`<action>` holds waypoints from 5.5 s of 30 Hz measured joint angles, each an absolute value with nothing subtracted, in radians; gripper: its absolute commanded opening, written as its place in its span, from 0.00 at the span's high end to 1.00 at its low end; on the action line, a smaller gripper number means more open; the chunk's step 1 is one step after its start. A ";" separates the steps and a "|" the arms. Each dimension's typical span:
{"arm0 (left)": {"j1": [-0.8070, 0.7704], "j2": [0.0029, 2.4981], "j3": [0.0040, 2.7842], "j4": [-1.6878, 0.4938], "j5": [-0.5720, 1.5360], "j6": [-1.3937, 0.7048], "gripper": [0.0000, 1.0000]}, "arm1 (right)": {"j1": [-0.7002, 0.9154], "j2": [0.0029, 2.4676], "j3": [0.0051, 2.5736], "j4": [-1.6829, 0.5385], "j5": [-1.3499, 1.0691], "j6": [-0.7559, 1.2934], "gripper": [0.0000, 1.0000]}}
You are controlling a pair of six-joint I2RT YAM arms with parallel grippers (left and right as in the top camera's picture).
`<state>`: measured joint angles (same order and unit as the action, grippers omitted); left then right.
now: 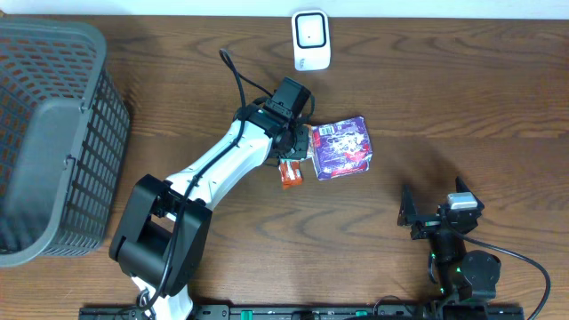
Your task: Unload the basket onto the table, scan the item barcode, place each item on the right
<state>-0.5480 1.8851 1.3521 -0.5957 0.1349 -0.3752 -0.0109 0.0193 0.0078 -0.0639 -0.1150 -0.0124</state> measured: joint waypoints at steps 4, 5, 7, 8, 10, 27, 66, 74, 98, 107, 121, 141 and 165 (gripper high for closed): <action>-0.548 1.885 1.352 -0.629 0.124 -0.382 0.43 | -0.011 0.019 0.008 -0.064 -0.115 -0.012 0.01; -0.548 1.885 1.352 -0.632 0.124 -0.382 0.39 | -0.011 0.019 0.008 -0.064 -0.115 -0.012 0.01; -0.548 1.885 1.352 -0.632 0.123 -0.383 0.34 | -0.011 0.019 0.008 -0.064 -0.115 -0.012 0.01; -0.548 1.885 1.352 -0.632 0.123 -0.383 0.34 | -0.011 0.019 0.008 -0.064 -0.115 -0.012 0.01; -0.547 1.885 1.352 -0.633 0.123 -0.378 0.30 | -0.011 0.019 0.008 -0.064 -0.115 -0.012 0.01; -0.418 1.570 1.355 -0.756 0.116 -0.360 0.11 | -0.011 0.019 0.008 -0.064 -0.115 -0.012 0.01; -0.422 1.520 1.359 -1.018 0.079 -0.358 0.00 | -0.011 0.019 0.008 -0.044 -0.310 0.182 0.01; -0.422 1.520 1.359 -1.019 0.079 -0.358 0.00 | -0.011 0.019 0.007 -0.004 -0.620 0.620 0.01; -0.422 1.520 1.359 -1.021 0.078 -0.358 0.00 | -0.010 0.099 0.277 0.206 -0.640 0.658 0.01; -0.422 1.520 1.359 -1.021 0.078 -0.358 0.00 | -0.010 0.355 0.596 -0.192 -0.640 0.360 0.01; -0.422 1.520 1.359 -1.021 0.078 -0.358 0.00 | 0.110 0.921 0.922 -0.523 -0.560 0.129 0.01; -0.422 1.520 1.359 -1.021 0.075 -0.358 0.00 | 0.173 1.429 1.236 -0.874 -0.425 0.039 0.01; -0.422 1.520 1.359 -1.021 0.075 -0.358 0.00 | 0.143 1.718 1.238 -0.741 -0.295 0.107 0.01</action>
